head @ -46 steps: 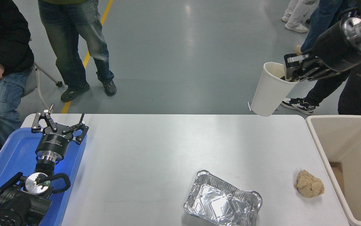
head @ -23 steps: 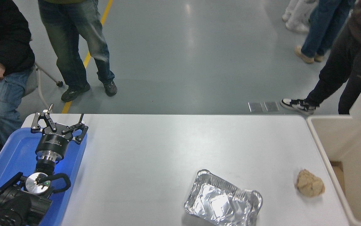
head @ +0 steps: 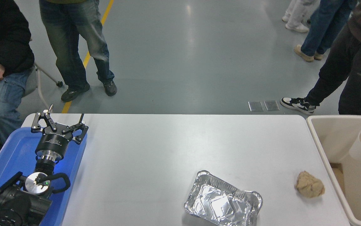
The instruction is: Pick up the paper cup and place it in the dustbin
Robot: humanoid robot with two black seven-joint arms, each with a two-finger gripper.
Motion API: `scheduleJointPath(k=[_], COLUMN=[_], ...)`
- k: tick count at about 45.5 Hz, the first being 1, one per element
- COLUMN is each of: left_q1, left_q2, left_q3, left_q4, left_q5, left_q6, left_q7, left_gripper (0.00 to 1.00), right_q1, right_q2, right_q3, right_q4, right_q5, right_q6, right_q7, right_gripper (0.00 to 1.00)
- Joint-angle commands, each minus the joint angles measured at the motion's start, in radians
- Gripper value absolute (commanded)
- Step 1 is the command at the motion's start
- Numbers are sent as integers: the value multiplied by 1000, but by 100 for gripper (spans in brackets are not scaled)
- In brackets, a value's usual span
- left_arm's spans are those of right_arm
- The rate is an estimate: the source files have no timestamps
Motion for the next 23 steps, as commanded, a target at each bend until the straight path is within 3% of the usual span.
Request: scheduleJointPath(k=[1,9,10,11,15,16,23], left_q1=[0,0,0,0,0,0,-2], left_q2=[0,0,0,0,0,0,0], left_q3=[0,0,0,0,0,0,0], left_q4=[1,1,1,-1,-1,-1,-1], left_q5=[0,0,0,0,0,0,2], left_q6=[0,0,0,0,0,0,0], left_q7=[0,0,0,0,0,0,0], left_gripper=[99,99,99,99,99,99,99], right_q1=[-122,-127,-127,-127,-122,-119,-64], right_q2=[59,59,59,59,56,56,26], right_q3=[102,103,103,103,103,105,103], right_q4=[-57,-53,-53,-53,-50,-50,5], right_q5=[-1,0,0,3,5,6,9], right_q6=[-48,-49,-49,-49,-51,-54,-46], right_q7=[-54,-49,-49,-49,-43,-43,-42], right_gripper=[0,0,5,18,89,99,100])
